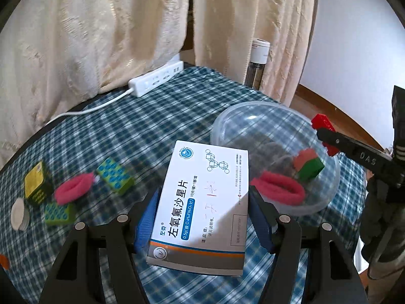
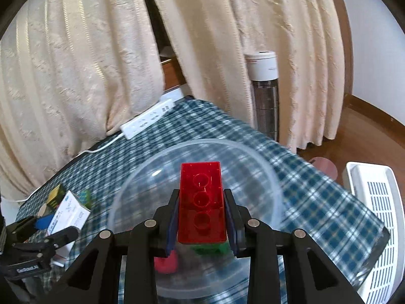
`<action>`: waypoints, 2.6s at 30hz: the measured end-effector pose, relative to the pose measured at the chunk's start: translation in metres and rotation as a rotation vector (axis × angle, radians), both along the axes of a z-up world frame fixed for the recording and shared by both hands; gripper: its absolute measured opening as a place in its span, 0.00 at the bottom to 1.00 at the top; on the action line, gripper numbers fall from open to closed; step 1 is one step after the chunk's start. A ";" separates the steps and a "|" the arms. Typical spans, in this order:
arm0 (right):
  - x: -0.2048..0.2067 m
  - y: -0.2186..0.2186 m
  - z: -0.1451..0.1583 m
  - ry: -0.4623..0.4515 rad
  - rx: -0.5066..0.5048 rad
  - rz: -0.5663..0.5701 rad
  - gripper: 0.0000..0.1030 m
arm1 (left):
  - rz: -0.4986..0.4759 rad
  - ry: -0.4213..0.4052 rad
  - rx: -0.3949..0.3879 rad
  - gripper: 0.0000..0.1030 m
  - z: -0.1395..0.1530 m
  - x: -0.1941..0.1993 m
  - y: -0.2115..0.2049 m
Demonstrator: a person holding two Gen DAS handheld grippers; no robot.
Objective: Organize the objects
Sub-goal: 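Carry the red brick with the right gripper while the left carries the medicine box to the bowl, then open the right gripper to drop the red brick while the left releases the box into the bowl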
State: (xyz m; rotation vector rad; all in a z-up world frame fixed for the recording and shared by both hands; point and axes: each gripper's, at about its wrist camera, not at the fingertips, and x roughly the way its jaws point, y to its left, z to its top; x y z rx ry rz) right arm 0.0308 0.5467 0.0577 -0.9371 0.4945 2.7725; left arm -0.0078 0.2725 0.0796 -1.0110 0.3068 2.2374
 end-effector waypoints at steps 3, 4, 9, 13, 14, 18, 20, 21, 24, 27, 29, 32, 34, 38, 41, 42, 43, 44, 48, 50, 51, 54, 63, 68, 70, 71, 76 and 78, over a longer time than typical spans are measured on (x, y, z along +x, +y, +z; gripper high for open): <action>-0.001 0.010 -0.003 -0.010 0.013 -0.012 0.33 | -0.009 -0.002 -0.009 0.66 -0.001 -0.004 0.013; -0.002 0.012 -0.004 -0.013 0.016 -0.013 0.33 | -0.014 -0.003 -0.009 0.66 -0.001 -0.006 0.018; -0.005 0.021 -0.007 -0.019 0.020 -0.012 0.33 | -0.040 -0.005 -0.004 0.66 0.001 -0.010 0.040; -0.009 0.027 -0.009 -0.018 0.021 -0.006 0.33 | -0.056 -0.002 -0.002 0.66 0.002 -0.013 0.055; -0.009 0.027 -0.010 -0.017 0.022 -0.006 0.33 | -0.060 -0.002 -0.002 0.66 0.002 -0.014 0.059; -0.012 0.030 -0.013 -0.018 0.020 -0.006 0.33 | -0.069 -0.015 0.005 0.66 -0.001 -0.019 0.070; -0.013 0.032 -0.014 -0.019 0.013 -0.006 0.33 | -0.070 -0.034 0.015 0.66 -0.003 -0.023 0.074; -0.014 0.033 -0.015 -0.018 0.009 -0.006 0.33 | -0.070 -0.047 0.020 0.67 -0.005 -0.025 0.076; -0.016 0.033 -0.016 -0.022 -0.005 0.002 0.34 | -0.071 -0.082 0.034 0.67 -0.009 -0.030 0.080; -0.016 0.034 -0.016 -0.016 -0.020 0.001 0.47 | -0.072 -0.098 0.037 0.68 -0.011 -0.031 0.082; -0.016 0.033 -0.015 -0.011 -0.020 -0.001 0.49 | -0.070 -0.105 0.041 0.70 -0.011 -0.031 0.082; -0.014 0.030 -0.014 -0.004 -0.025 0.002 0.50 | -0.060 -0.103 0.044 0.70 -0.010 -0.031 0.079; -0.014 0.029 -0.013 -0.005 -0.028 0.003 0.50 | -0.052 -0.104 0.050 0.70 -0.009 -0.032 0.075; -0.011 0.024 -0.012 -0.004 -0.035 0.004 0.50 | -0.045 -0.098 0.058 0.70 -0.005 -0.029 0.066; -0.009 0.020 -0.011 -0.002 -0.038 0.005 0.50 | -0.038 -0.093 0.056 0.70 -0.004 -0.027 0.059; -0.008 0.018 -0.010 -0.001 -0.039 0.008 0.50 | -0.034 -0.090 0.055 0.70 -0.004 -0.026 0.057; -0.008 0.016 -0.010 -0.001 -0.041 0.010 0.51 | -0.030 -0.087 0.053 0.70 -0.003 -0.025 0.055; -0.008 0.014 -0.009 -0.001 -0.041 0.015 0.51 | -0.028 -0.087 0.054 0.70 -0.003 -0.025 0.053; -0.007 0.004 -0.007 0.001 -0.041 0.033 0.53 | -0.013 -0.093 0.061 0.70 -0.002 -0.023 0.042; -0.007 0.002 -0.006 0.001 -0.043 0.037 0.57 | -0.003 -0.092 0.062 0.70 -0.001 -0.023 0.036; -0.006 0.000 -0.005 0.002 -0.046 0.040 0.57 | 0.002 -0.089 0.061 0.70 0.000 -0.022 0.033; -0.006 -0.007 -0.004 0.002 -0.053 0.051 0.58 | 0.022 -0.081 0.058 0.70 0.001 -0.022 0.023; -0.007 -0.037 0.003 0.002 -0.043 0.105 0.58 | 0.097 -0.092 0.071 0.70 0.000 -0.029 -0.017; -0.009 -0.055 0.008 0.004 -0.032 0.138 0.58 | 0.137 -0.089 0.074 0.70 0.000 -0.033 -0.041; -0.011 -0.063 0.010 0.002 -0.028 0.154 0.58 | 0.155 -0.087 0.075 0.70 0.000 -0.034 -0.051; -0.011 -0.066 0.010 0.001 -0.027 0.160 0.58 | 0.165 -0.088 0.076 0.70 -0.001 -0.036 -0.057; -0.014 -0.086 0.013 -0.003 -0.030 0.202 0.58 | 0.214 -0.089 0.084 0.70 -0.002 -0.041 -0.084; -0.015 -0.095 0.015 -0.003 -0.025 0.218 0.58 | 0.230 -0.087 0.084 0.70 -0.002 -0.043 -0.093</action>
